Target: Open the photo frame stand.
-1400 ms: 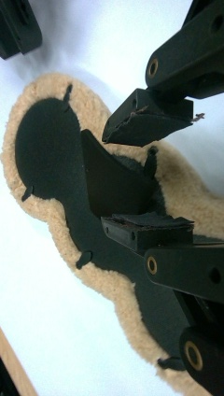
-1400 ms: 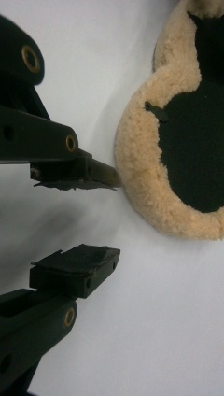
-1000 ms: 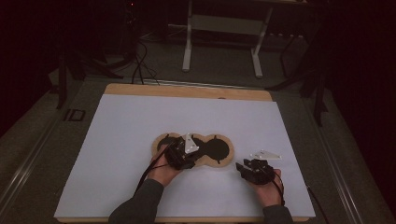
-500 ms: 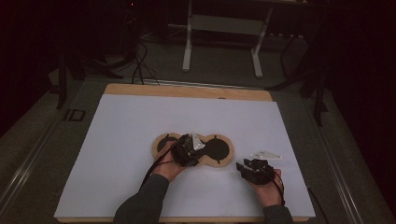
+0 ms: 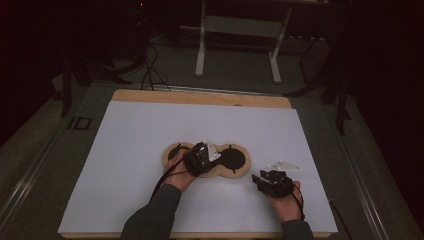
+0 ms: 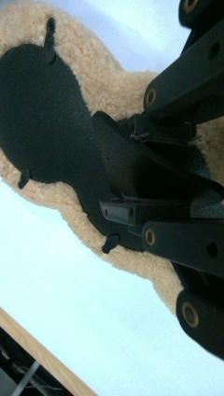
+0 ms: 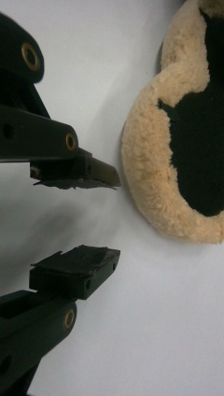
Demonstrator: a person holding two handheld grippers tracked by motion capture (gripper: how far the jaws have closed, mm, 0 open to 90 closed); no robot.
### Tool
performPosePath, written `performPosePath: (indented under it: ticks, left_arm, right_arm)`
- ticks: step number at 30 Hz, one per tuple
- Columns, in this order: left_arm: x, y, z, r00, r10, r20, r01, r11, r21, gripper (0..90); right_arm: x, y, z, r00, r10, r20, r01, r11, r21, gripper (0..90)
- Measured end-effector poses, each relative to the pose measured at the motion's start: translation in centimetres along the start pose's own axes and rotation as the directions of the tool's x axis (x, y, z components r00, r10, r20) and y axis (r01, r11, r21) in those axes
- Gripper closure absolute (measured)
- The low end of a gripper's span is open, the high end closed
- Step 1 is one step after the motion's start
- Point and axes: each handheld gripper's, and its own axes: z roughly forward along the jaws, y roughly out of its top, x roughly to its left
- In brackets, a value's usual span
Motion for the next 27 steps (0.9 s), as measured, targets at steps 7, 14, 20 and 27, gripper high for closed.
performPosePath:
  ticks: [7, 14, 20, 27]
  left_arm:
    - [0.0, 0.1, 0.0, 0.9995, 0.031, -0.008, -0.031, 0.9995, 0.002, 73.0]
    - [0.0, 0.0, -0.2, 0.999, 0.039, -0.021, -0.039, 0.9992, -0.008, 74.1]
    - [0.4, -0.2, -0.6, 0.9998, 0.007, -0.02, -0.008, 0.9993, -0.037, 74.5]
    - [0.9, -0.6, -1.1, 0.9994, -0.032, -0.014, 0.031, 0.997, -0.071, 74.7]
  right_arm:
    - [0.3, 0.2, 0.0, 0.9995, 0.005, -0.03, -0.005, 1.0, -0.011, 57.3]
    - [0.5, 0.5, 0.0, 0.9941, 0.048, -0.097, -0.051, 0.998, -0.025, 55.1]
    - [0.8, 0.9, 0.4, 0.9867, 0.076, -0.144, -0.08, 0.997, -0.02, 50.6]
    - [1.1, 1.9, 0.7, 0.9681, 0.126, -0.216, -0.137, 0.99, -0.035, 44.0]
